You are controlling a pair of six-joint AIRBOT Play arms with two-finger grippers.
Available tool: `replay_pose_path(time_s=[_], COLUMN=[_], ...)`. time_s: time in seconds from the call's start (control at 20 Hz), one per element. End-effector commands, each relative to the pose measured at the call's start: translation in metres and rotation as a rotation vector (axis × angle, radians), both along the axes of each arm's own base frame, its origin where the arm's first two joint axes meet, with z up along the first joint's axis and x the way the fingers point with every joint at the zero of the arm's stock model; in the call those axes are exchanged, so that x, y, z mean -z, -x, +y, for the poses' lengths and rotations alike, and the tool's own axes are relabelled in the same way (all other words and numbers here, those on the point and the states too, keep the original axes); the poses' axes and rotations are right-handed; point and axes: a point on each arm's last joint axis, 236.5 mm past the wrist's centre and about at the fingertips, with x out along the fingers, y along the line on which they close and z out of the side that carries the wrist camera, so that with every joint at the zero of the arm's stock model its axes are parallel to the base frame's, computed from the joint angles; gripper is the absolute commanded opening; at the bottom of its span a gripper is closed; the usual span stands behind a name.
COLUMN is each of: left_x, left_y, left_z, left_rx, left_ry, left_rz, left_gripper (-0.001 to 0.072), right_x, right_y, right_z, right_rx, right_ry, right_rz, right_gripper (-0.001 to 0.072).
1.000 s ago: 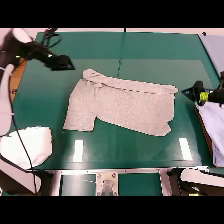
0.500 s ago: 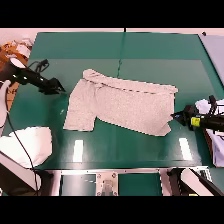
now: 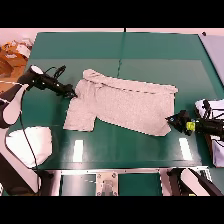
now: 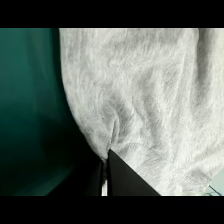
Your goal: Fold the shirts.
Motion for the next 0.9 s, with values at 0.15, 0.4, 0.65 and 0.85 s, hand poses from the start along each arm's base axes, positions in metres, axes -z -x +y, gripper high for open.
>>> replay_pose_path(time_s=[0.15, 0.4, 0.65, 0.85], left_x=[0.001, 0.001, -0.003, -0.058], left_y=[0.010, 0.010, 0.014, -0.001], left_z=[0.005, 0.005, 0.005, 0.016], left_rx=[0.039, 0.027, 0.049, 0.044], left_ry=[-0.011, -0.010, -0.009, -0.071], left_rz=[0.027, 0.036, 0.048, -0.018], left_gripper=[0.0024, 0.0025, 0.0024, 0.0023], right_x=[0.036, 0.066, 0.089, 0.040], right_y=[0.047, 0.045, 0.022, -0.019], right_z=[-0.024, -0.025, -0.012, -0.024], right_rx=[0.060, 0.153, 0.106, 0.028], right_ry=[0.100, 0.079, 0.084, 0.124], right_rz=[0.277, 0.294, 0.215, 0.070], right_gripper=[0.0392, 0.0442, 0.0024, 0.0009])
